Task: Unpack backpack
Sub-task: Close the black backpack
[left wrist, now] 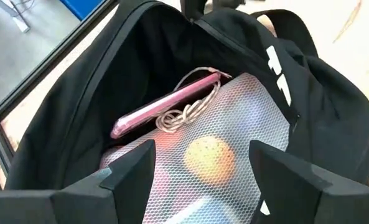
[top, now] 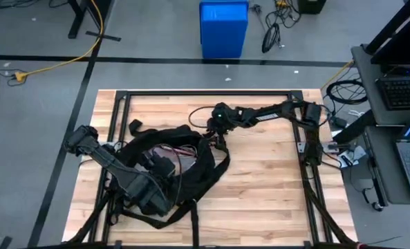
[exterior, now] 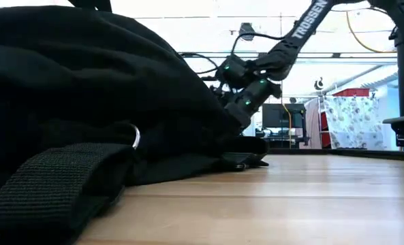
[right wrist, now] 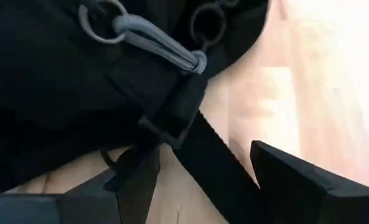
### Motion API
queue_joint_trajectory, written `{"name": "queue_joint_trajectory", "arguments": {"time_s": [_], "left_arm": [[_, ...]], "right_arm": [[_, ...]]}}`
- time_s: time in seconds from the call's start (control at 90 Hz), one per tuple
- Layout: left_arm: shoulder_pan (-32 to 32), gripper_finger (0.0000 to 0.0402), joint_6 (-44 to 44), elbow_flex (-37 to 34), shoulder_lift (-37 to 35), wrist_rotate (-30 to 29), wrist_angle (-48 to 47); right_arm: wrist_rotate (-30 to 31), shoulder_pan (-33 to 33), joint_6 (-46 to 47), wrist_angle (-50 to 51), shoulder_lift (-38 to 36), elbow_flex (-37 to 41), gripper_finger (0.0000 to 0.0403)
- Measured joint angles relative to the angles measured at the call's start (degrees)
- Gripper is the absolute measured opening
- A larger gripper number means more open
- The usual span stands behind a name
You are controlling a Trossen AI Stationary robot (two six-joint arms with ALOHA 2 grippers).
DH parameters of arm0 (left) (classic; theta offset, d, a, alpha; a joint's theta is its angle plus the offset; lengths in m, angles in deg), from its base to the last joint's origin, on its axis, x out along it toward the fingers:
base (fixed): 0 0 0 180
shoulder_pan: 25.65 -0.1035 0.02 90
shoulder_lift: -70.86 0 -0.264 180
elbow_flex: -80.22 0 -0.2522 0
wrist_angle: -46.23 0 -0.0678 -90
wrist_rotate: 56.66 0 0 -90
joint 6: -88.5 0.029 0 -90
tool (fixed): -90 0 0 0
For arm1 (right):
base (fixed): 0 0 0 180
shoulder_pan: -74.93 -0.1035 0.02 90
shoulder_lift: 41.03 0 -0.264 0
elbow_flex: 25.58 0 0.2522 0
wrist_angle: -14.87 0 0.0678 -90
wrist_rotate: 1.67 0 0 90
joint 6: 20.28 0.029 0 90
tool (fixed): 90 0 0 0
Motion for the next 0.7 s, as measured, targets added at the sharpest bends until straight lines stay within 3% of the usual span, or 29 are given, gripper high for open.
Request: {"name": "queue_joint_trajectory", "arguments": {"time_s": [0.278, 0.411, 0.578, 0.7], "left_arm": [[-0.31, 0.0246, -0.17, -0.01, 0.01, -1.69, 1.63], [-0.43, 0.0246, -0.18, -0.02, 0.04, -3.54, 2.00], [-0.49, 0.0246, -0.22, -0.02, 0.07, -5.49, 2.84], [-0.48, 0.0246, -0.52, -0.02, 0.07, -5.53, 3.07]], "right_arm": [[-0.01, -1.29, -0.72, 1.96, 2.05, -4.70, 0.0223], [-0.04, -1.84, -2.14, 2.20, 2.05, -4.91, 0.0156], [0.26, -1.96, -3.92, 5.01, 2.03, -4.93, 0.0027], [2.26, -1.95, -4.46, 10.54, 1.02, -4.93, 0.0008]]}}
